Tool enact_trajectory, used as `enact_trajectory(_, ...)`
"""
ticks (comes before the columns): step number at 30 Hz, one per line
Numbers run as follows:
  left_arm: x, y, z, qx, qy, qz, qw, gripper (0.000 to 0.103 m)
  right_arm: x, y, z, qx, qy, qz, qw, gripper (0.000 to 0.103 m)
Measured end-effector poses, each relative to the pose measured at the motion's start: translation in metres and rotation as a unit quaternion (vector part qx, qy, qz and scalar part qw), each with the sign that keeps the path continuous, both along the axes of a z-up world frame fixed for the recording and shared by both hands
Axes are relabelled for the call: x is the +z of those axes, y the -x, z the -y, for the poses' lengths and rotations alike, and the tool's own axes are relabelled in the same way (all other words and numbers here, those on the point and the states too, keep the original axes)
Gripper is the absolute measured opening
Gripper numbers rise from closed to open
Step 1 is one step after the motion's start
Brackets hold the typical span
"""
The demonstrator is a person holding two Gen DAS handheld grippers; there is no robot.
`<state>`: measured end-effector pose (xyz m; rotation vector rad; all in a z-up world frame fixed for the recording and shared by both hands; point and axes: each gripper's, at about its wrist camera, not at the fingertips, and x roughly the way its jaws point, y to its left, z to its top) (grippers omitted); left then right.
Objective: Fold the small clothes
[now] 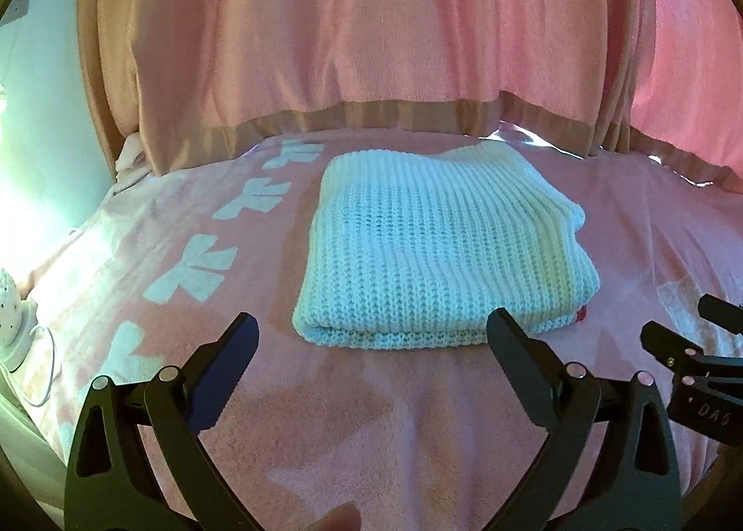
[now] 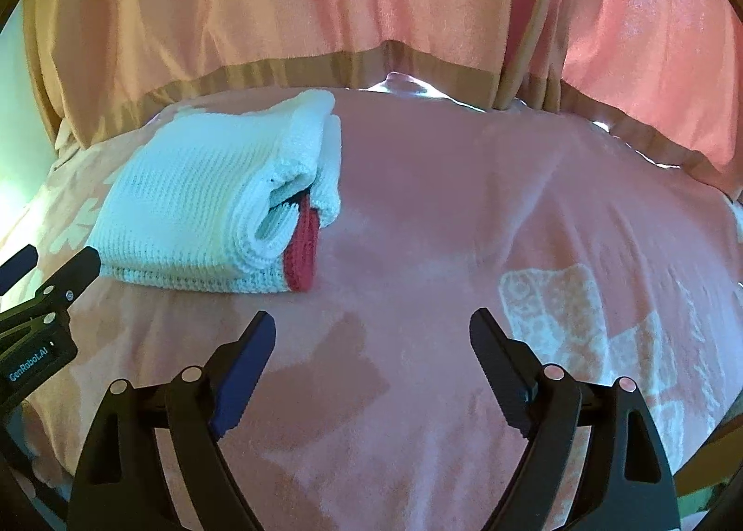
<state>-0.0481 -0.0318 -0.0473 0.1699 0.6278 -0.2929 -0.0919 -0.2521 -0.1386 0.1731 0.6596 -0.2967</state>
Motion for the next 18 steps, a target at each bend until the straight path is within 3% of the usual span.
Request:
enact_trajectory(6,-0.003,0.005,0.008,-0.012,-0.015,0.003,0.9998,0.096,-0.001,0.0,-0.008,0.007,0.012,-0.001,1.0,0.083)
enact_trajectory(18,-0.007,0.002,0.008,0.004,-0.005,-0.018,0.9998,0.096,-0.002,-0.002,-0.013,0.012,0.018,0.0,1.0,0.084)
